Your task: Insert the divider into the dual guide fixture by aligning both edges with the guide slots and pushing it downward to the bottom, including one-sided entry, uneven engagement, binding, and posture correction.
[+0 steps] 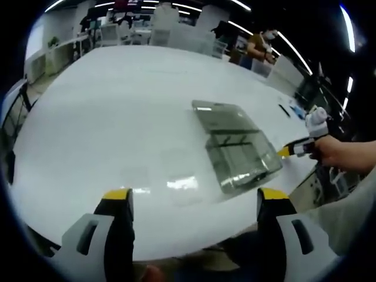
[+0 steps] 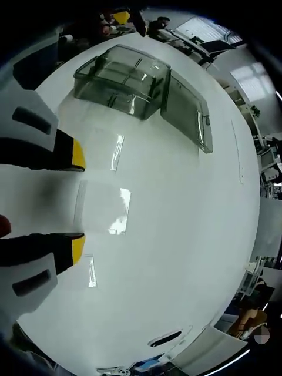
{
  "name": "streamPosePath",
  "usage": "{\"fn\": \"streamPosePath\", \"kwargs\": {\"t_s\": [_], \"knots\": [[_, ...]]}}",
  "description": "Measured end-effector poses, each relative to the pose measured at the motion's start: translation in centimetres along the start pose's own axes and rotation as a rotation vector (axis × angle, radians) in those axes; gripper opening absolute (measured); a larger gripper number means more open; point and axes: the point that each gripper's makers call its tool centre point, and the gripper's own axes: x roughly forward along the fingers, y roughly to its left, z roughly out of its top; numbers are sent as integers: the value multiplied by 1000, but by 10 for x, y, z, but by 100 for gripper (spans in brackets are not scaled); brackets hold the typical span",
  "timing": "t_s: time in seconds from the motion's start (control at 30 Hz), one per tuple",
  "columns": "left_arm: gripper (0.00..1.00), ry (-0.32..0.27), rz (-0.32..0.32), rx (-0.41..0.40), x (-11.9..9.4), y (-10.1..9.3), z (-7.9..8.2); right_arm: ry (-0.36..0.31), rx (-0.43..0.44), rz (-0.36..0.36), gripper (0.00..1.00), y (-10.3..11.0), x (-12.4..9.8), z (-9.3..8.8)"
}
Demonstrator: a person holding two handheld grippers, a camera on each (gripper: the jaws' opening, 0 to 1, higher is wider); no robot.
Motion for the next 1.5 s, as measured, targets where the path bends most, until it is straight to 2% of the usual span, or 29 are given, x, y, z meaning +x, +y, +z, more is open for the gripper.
{"fn": "streamPosePath", "kwargs": {"t_s": [0.83,1.17,1.5], "knots": [[83,-12,-8,-9,2,-4,3,133,-16,16,30,3,0,-2],[82,-26,-12,-16,3,-6,7,152,-47,32,29,2,0,-1],[82,-17,-19,-12,6,-9,4,125,-43,49,28,1,-1,3]]}}
